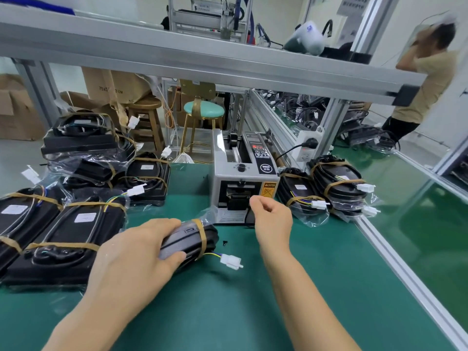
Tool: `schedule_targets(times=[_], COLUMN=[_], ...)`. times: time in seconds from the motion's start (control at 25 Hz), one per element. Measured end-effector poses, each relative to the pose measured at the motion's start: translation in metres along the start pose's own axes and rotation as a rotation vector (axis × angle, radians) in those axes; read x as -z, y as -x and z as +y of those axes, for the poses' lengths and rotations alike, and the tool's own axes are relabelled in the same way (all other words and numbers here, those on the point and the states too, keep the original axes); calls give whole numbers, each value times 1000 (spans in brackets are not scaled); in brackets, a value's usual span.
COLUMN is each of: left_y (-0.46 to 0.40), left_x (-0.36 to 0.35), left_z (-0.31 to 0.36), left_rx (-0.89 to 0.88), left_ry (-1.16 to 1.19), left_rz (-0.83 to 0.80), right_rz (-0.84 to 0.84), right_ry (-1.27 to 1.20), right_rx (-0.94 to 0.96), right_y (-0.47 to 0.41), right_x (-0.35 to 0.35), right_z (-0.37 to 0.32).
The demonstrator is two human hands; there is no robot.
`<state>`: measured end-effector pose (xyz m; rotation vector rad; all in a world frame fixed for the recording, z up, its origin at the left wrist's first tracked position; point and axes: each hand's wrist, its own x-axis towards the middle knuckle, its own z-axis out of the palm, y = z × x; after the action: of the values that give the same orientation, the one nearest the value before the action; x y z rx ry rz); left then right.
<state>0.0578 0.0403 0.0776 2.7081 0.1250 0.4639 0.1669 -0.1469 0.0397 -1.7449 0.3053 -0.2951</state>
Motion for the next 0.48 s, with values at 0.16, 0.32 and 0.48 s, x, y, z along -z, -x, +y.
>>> schedule_targets(times=[0.16, 0.32, 0.48], left_y=[3, 5, 5], left_x=[3, 3, 1], left_z=[4, 3, 1], left_rx=[17, -3, -19], left_ry=[30, 30, 22], left_rz=[-31, -26, -4], right_rz=[62, 98, 140], right_ry=[-19, -85, -269], right_rx=[-64, -158, -328], right_y=[-4, -10, -8], right_x=[-14, -25, -30], right_z=[-6, -14, -27])
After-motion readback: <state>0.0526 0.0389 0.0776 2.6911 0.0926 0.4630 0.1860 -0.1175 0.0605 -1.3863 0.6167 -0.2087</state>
